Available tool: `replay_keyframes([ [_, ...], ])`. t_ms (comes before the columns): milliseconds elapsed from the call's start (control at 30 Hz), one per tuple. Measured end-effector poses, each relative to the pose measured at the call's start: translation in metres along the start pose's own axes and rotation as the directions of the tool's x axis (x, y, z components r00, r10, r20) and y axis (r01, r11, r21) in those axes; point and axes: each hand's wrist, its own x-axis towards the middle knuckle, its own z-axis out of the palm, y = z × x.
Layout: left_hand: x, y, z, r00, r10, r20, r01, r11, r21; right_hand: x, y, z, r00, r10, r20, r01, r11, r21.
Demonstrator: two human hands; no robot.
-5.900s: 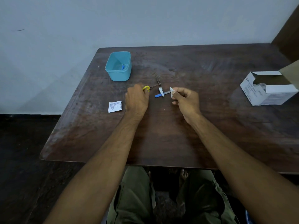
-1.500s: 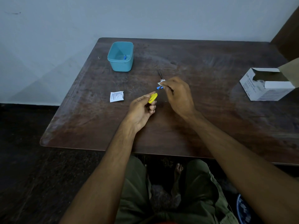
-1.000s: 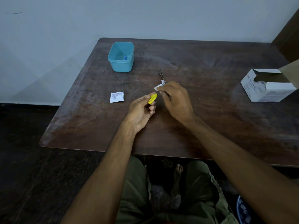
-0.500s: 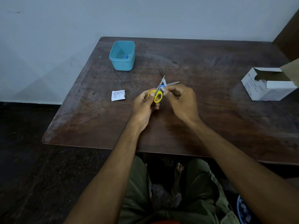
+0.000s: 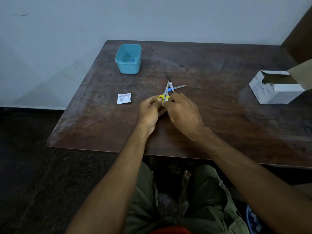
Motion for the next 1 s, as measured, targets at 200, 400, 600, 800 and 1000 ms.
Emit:
replay_keyframes([
  [200, 0.000, 0.001, 0.003, 0.999, -0.022, -0.037, 0.018, 0.996, -0.088, 0.016, 0.014, -0.005, 0.989, 0.112, 0.094, -0.112, 0.994, -0.004],
  [400, 0.002, -0.002, 0.002, 1.000, 0.013, -0.027, -0.013, 1.000, 0.002, -0.009, 0.004, -0.008, 0.992, 0.009, 0.123, -0.020, 0.996, 0.084],
  [600, 0.002, -0.001, 0.002, 0.998, 0.013, -0.063, -0.015, 0.999, -0.040, 0.005, 0.008, -0.014, 0.987, 0.119, 0.104, -0.135, 0.977, 0.164],
  [800, 0.005, -0.002, 0.001, 0.997, 0.031, -0.065, -0.034, 0.999, -0.039, -0.011, -0.003, -0.009, 0.993, 0.008, 0.115, -0.032, 0.978, 0.207],
  [1000, 0.004, -0.001, 0.004, 0.995, 0.021, -0.103, -0.030, 0.996, -0.085, 0.005, 0.003, -0.013, 0.992, 0.122, -0.021, -0.111, 0.953, 0.283],
])
